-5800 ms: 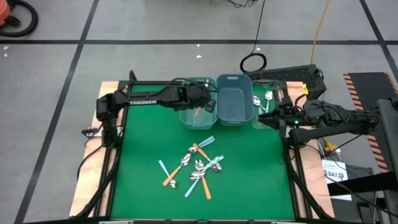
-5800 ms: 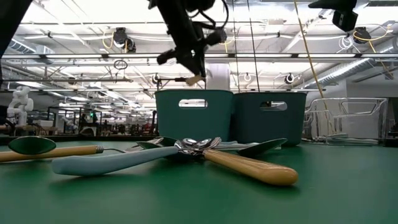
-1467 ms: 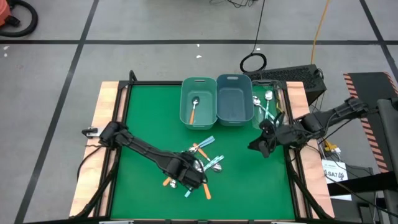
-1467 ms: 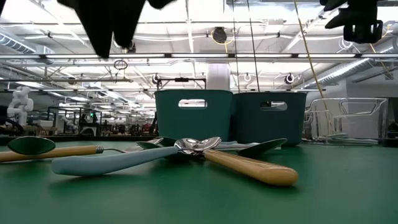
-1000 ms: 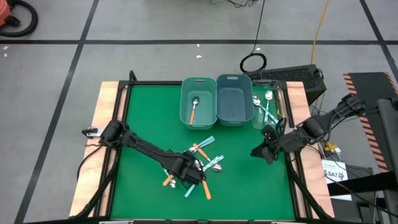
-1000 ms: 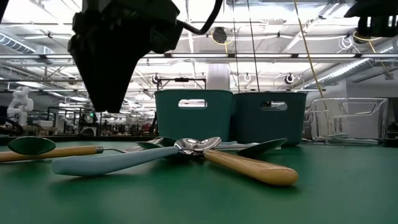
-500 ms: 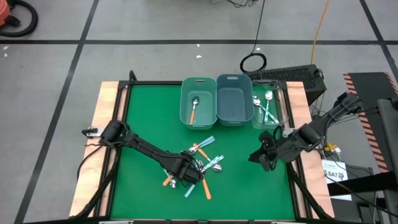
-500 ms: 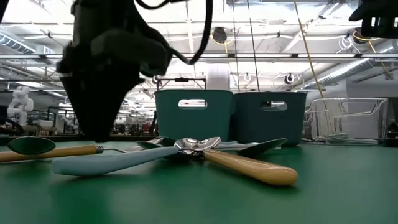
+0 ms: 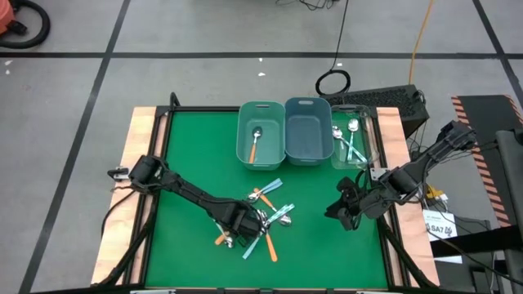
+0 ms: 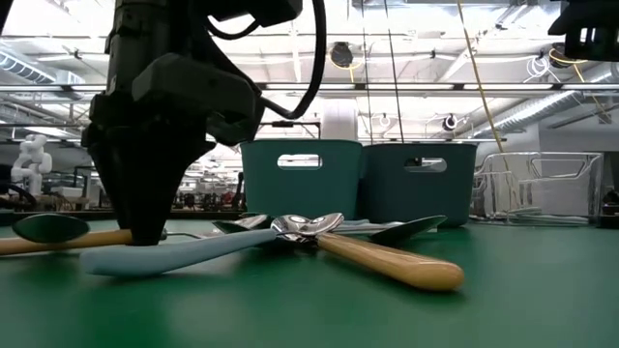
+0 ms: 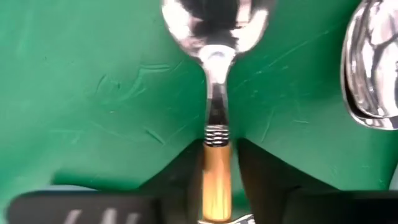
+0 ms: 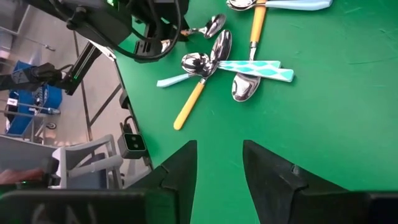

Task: Sort silverware by color (type)
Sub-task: Put the yellow spoon into the green bin

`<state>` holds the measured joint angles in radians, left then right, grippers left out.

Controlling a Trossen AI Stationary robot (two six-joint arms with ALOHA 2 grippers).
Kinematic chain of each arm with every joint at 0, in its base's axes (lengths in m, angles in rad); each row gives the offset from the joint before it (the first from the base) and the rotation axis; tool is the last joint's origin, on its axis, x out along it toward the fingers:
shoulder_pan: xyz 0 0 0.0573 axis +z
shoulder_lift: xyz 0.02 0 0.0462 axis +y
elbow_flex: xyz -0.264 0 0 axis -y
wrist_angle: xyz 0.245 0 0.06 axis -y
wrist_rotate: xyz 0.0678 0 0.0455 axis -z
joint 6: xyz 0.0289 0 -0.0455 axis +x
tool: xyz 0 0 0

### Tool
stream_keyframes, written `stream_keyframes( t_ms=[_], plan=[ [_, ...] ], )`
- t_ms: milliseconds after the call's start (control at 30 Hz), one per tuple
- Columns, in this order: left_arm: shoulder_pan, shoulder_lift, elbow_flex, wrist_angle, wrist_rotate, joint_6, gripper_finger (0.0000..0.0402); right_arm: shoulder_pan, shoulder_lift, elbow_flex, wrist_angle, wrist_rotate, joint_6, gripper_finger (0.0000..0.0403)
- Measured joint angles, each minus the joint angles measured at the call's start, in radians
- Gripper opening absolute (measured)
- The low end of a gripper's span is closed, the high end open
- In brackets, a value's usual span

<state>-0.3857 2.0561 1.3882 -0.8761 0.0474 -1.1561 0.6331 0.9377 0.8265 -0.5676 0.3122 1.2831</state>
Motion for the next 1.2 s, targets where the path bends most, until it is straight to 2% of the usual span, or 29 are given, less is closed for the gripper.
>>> stream_keyframes(
  t_ms=[133,300,367,500,1200],
  plan=[
    [0.015,0.002,-0.001,0.006,-0.013,0.027,0.0052,0.000,0.008,0.000,0.016,0.000,0.000,0.0125],
    [0.029,-0.008,0.013,-0.004,-0.031,0.033,0.0052,0.000,0.015,0.000,0.019,0.000,0.014,0.0125],
    [0.030,-0.007,0.039,-0.021,-0.076,0.036,0.0052,0.000,0.015,0.000,0.018,0.000,0.015,0.0125],
    [0.032,-0.002,0.144,-0.104,-0.202,0.041,0.0052,0.000,0.015,0.000,0.018,0.002,0.014,0.0125],
    [0.067,-0.008,0.518,-0.183,-0.410,0.057,0.0052,-0.001,0.015,0.000,0.018,0.027,0.014,0.0125]
  ],
)
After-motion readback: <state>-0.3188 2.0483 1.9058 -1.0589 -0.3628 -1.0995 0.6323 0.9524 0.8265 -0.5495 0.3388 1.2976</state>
